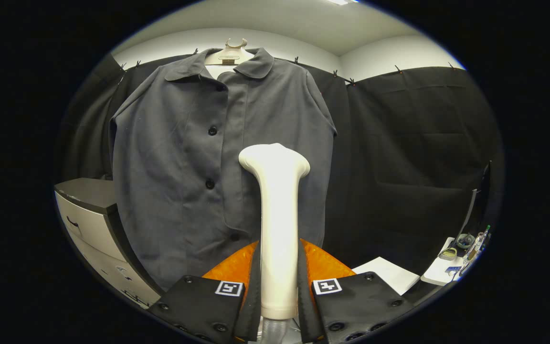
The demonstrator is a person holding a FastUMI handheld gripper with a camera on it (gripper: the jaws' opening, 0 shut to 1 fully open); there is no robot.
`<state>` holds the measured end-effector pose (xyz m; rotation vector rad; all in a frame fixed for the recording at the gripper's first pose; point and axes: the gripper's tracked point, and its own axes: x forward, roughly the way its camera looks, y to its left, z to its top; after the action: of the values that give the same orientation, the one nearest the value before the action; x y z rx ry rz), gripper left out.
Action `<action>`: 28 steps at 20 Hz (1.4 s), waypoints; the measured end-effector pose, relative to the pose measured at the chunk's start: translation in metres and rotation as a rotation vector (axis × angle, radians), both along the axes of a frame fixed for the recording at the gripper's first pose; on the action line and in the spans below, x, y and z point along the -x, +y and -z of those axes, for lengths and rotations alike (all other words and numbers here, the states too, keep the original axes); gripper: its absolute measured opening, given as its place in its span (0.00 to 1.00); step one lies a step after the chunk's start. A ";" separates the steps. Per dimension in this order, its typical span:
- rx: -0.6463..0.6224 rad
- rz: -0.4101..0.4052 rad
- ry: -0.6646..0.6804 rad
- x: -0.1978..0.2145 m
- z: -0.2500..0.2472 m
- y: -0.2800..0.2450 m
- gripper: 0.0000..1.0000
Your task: Iron the clothes twice with a garment steamer, once on the left side and once on the right side.
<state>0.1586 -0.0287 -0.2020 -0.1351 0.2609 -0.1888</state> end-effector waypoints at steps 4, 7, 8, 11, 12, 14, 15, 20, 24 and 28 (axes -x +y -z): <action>-0.006 0.006 0.029 0.011 0.022 0.000 0.40; -0.017 0.013 0.050 0.020 0.039 0.001 0.40; -0.017 0.016 0.056 0.023 0.045 -0.001 0.40; -0.022 0.021 0.083 0.031 0.062 -0.002 0.40; -0.025 0.021 0.095 0.033 0.068 -0.002 0.40; -0.025 0.024 0.120 0.039 0.081 -0.003 0.40; -0.026 0.027 0.130 0.041 0.086 -0.004 0.40; -0.027 0.053 0.164 0.047 0.113 -0.010 0.40; -0.035 0.060 0.191 0.053 0.127 -0.011 0.40; -0.040 0.073 0.192 0.061 0.122 -0.011 0.40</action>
<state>0.0973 -0.0398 -0.3245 -0.1044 0.4607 -0.2430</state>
